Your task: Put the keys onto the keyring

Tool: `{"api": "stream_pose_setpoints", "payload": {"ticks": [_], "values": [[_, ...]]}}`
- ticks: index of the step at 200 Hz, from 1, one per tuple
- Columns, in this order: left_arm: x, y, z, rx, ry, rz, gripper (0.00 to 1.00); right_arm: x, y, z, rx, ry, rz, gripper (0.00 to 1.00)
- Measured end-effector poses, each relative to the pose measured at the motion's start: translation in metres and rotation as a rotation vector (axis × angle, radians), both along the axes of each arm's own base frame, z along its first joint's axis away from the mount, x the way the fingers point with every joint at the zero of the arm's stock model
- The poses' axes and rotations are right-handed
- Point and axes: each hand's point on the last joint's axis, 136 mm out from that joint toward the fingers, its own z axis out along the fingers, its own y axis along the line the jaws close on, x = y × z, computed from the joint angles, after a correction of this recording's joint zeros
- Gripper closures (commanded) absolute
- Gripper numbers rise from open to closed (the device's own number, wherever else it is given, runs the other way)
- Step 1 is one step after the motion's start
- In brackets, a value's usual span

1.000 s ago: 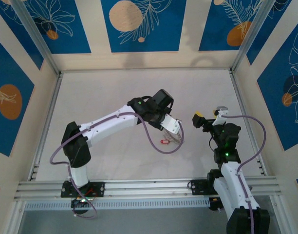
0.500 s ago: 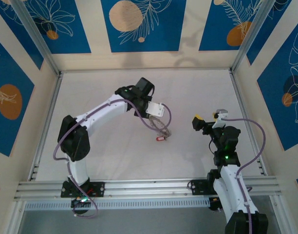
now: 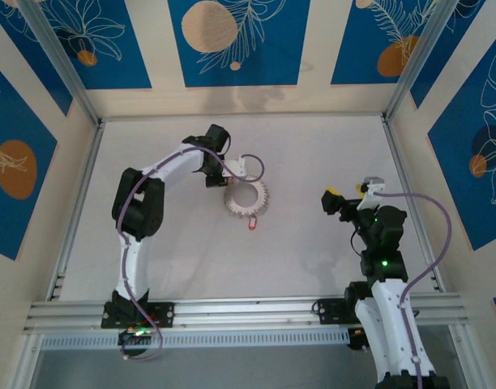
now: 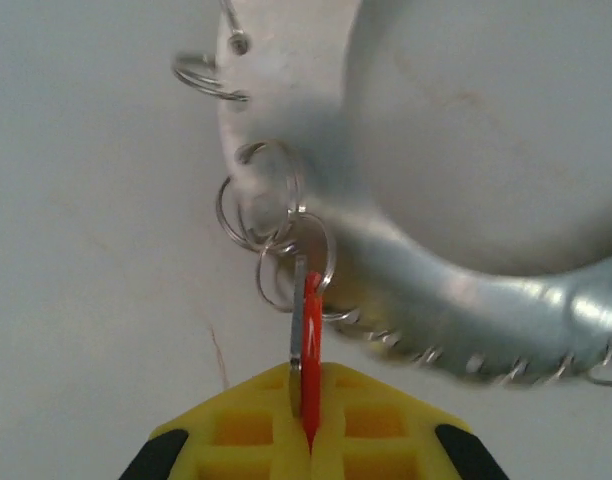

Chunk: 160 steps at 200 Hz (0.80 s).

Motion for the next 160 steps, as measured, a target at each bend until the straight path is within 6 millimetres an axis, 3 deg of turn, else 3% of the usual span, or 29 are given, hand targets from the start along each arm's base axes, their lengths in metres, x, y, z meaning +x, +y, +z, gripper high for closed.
{"api": "stream_pose_setpoints", "payload": {"ticks": [19,39,104,160], "values": [[0.008,0.005,-0.004,-0.012,-0.007,0.041,0.93,-0.012,0.007,0.055,-0.002,-0.111,0.022,0.01],[0.015,0.008,-0.003,-0.018,-0.027,0.062,0.92,-0.017,0.009,0.078,0.002,-0.157,0.028,0.01],[0.037,0.032,-0.032,0.027,-0.019,0.132,0.85,-0.011,0.011,0.042,0.024,-0.024,0.039,0.01],[0.058,0.045,-0.022,-0.006,-0.066,0.207,0.74,-0.011,0.020,0.018,0.024,0.075,0.081,0.01]]}}
